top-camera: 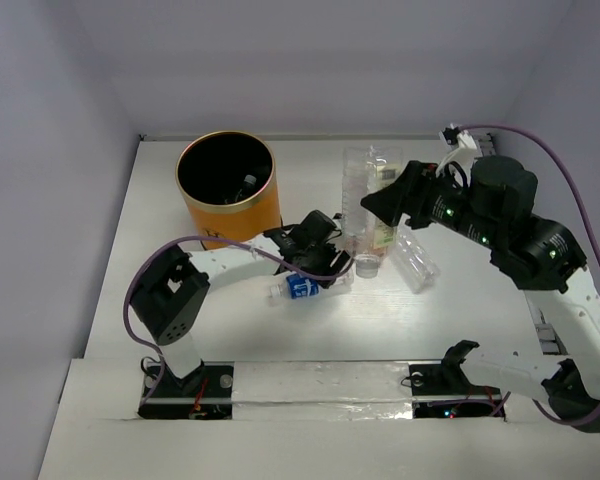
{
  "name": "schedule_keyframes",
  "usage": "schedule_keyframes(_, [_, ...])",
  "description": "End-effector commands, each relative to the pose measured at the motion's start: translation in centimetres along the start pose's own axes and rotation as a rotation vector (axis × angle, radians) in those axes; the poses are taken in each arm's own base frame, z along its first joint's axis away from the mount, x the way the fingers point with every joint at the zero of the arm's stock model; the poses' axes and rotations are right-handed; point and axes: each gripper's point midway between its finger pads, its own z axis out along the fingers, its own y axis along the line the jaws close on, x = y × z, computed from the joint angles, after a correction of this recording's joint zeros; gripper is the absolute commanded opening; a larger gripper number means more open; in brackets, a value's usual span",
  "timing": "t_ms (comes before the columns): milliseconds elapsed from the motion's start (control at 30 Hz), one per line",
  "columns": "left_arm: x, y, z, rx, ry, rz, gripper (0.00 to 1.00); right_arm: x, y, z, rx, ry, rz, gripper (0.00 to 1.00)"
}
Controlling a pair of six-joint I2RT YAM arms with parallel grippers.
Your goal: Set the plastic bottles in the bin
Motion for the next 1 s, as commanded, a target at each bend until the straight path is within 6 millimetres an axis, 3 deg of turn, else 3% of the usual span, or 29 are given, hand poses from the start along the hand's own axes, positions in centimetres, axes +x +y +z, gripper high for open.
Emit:
schedule_keyframes(0, [1.9, -1.7, -0.7, 0.035, 0.041, -0.036, 0.62, -4.3, 3.4, -1.0, -0.113, -0.115, -0.081, 0.47])
schedule_keyframes(100, [3.8, -1.9, 0.1, 0.032, 0.086, -0.057, 0.75, -4.6, 3.8, -0.7, -0.125, -0.112, -0.090, 0.47])
schedule_keyframes(200, [5.1, -1.5, 0.6, 0.014, 0.114, -0.060, 0.76, -4.3, 4.0, -0.6, -0.139, -0.103, -0.088, 0.47])
schedule_keyframes(300, [5.6, -1.2, 0.9, 0.000, 0.122, -0.062, 0.73, -4.3, 4.1, -0.8, -0.150, -0.108, -0.085, 0.47])
schedule_keyframes(367, [5.1, -1.1, 0.7, -0.007, 0.105, -0.072, 0.63, -4.5, 4.3, -0.9, -0.157, -0.116, -0.086, 0.47])
schedule_keyframes(400, [4.5, -1.6, 0.1, 0.002, 0.080, -0.071, 0.57, -4.5, 4.3, -0.7, -0.158, -0.118, -0.087, 0.47])
schedule_keyframes(433, [4.0, -1.7, -0.3, 0.000, 0.061, -0.086, 0.42, -4.7, 4.4, -0.7, -0.159, -0.126, -0.087, 0.47])
schedule_keyframes(467, [2.9, -1.8, -1.3, 0.000, 0.020, -0.093, 0.39, -5.4, 4.9, -0.6, -0.173, -0.144, -0.091, 0.47])
schedule_keyframes(567, [0.9, -2.2, -3.7, 0.004, -0.058, -0.128, 0.38, -7.5, 6.5, -0.6, -0.222, -0.209, -0.100, 0.47])
schedule_keyframes(700, [-0.7, -2.9, -7.4, 0.018, -0.159, -0.183, 0.38, -9.9, 8.2, 2.2, -0.268, -0.258, -0.088, 0.47])
schedule_keyframes(967, [-1.1, -3.0, -14.1, 0.031, -0.324, -0.341, 0.38, -15.2, 11.4, 7.2, -0.363, -0.375, -0.036, 0.47])
